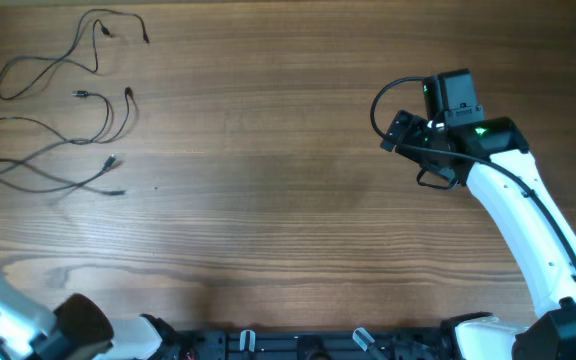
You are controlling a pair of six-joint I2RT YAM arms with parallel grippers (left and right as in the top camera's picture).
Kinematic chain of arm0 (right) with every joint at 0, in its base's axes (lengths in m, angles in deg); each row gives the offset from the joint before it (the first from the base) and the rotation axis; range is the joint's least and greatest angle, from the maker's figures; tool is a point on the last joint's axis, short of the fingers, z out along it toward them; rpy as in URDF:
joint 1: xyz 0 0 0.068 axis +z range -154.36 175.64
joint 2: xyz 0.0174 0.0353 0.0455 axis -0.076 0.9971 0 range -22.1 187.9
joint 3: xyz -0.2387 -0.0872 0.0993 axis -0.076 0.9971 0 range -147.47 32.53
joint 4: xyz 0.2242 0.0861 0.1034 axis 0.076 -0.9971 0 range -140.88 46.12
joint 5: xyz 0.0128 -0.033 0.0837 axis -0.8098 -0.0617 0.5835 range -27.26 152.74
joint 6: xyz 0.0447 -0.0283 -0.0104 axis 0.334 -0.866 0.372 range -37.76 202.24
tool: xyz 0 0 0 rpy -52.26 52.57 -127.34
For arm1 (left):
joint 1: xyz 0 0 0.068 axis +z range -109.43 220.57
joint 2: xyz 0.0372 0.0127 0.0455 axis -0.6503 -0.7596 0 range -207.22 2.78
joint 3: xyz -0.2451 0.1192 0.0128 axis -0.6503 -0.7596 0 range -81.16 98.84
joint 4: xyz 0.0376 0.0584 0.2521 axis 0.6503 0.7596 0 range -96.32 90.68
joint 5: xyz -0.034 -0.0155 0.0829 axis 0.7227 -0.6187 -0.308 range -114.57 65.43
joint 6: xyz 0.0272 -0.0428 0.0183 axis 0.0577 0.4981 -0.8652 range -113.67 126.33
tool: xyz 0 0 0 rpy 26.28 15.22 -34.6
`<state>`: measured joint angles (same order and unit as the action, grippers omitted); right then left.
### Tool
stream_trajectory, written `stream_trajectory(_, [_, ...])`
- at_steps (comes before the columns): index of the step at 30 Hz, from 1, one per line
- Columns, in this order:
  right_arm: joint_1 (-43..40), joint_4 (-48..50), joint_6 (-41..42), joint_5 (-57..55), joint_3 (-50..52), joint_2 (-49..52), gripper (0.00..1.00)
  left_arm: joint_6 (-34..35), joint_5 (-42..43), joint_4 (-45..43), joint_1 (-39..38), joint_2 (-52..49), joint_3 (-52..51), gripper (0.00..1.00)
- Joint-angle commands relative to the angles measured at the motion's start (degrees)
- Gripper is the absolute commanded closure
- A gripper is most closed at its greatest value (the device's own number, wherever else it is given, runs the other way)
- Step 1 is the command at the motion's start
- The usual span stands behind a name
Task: Untangle cables
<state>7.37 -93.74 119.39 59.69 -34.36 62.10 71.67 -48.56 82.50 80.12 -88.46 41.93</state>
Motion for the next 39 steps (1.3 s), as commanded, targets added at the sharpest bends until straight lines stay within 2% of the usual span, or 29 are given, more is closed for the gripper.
stream_trajectory(1, [-0.11, 0.11, -1.01, 0.04, -0.13, 0.57, 0.0, 2.86, -5.77, -4.15, 4.44, -5.33, -3.37, 0.96])
stream_trajectory(5, [-0.11, 0.11, -0.98, 0.04, -0.13, 0.57, 0.0, 2.62, -13.33, -5.27, 8.66, -15.26, -3.63, 0.96])
stream_trajectory(8, [-0.13, 0.11, -0.98, 0.04, -0.13, 0.57, 0.0, 2.6, -13.42, -6.32, 10.91, -19.82, -3.63, 0.96])
stream_trajectory(12, [-0.13, 0.11, -0.98, 0.04, -0.13, 0.57, 0.0, -3.98, -12.72, -11.76, 13.9, -26.6, -3.63, 0.96])
stream_trajectory(17, [-0.13, 0.11, -0.98, 0.04, -0.13, 0.57, 0.0, -18.43, 2.16, -19.23, 16.04, -33.09, -3.63, 0.95])
stream_trajectory(19, [-0.11, 0.11, -0.96, 0.04, -0.13, 0.57, 0.0, -28.04, 7.85, -21.4, 16.17, -35.36, -3.65, 0.96])
stream_trajectory(21, [-0.13, 0.09, -0.98, 0.04, -0.13, 0.57, 0.0, -30.62, 11.61, -21.59, 16.22, -37.18, -3.65, 0.96])
stream_trajectory(22, [-0.13, 0.11, -0.98, 0.04, -0.13, 0.57, 0.01, -30.62, 11.52, -21.57, 16.22, -38.01, -3.65, 0.91])
stream_trajectory(23, [-0.13, 0.11, -0.98, 0.04, -0.11, 0.57, 0.0, -30.6, 11.52, -21.14, 16.24, -38.64, -3.65, 0.67])
stream_trajectory(24, [-0.11, 0.11, -1.01, 0.04, -0.13, 0.57, 0.0, -30.34, 11.17, -20.28, 16.24, -38.91, -3.65, 0.54])
stream_trajectory(26, [-0.11, 0.11, -0.96, 0.04, -0.13, 0.57, 0.0, -30.01, 10.01, -18.53, 16.24, -38.71, -3.63, 0.48])
stream_trajectory(29, [-0.13, 0.11, -0.98, 0.04, -0.13, 0.57, 0.0, -29.94, 8.07, -17.68, 16.22, -35.87, -3.61, 0.48])
stream_trajectory(31, [-0.11, 0.11, -0.98, 0.04, -0.13, 0.57, 0.0, -25.22, 7.43, -17.88, 16.22, -31.65, -3.56, 0.46])
stream_trajectory(33, [-0.11, 0.11, -0.98, 0.04, -0.13, 0.57, 0.0, -21.73, 7.43, -18.88, 16.17, -27.34, -3.56, 0.3])
stream_trajectory(35, [-0.11, 0.11, -0.96, 0.04, -0.13, 0.57, 0.0, -21.35, 7.41, -20.61, 16.17, -24.22, -3.56, 0.0])
stream_trajectory(37, [-0.13, 0.11, -0.96, 0.04, -0.11, 0.57, 0.0, -21.4, 7.78, -19.37, 16.17, -23.3, -3.56, 0.0])
stream_trajectory(38, [-0.11, 0.11, -0.98, 0.04, -0.13, 0.57, 0.0, -21.64, 9.79, -17.46, 16.17, -23.34, -3.58, 0.09])
stream_trajectory(39, [-0.13, 0.11, -0.98, 0.04, -0.13, 0.57, 0.0, -21.62, 12.13, -16.13, 16.17, -23.54, -3.61, 0.13])
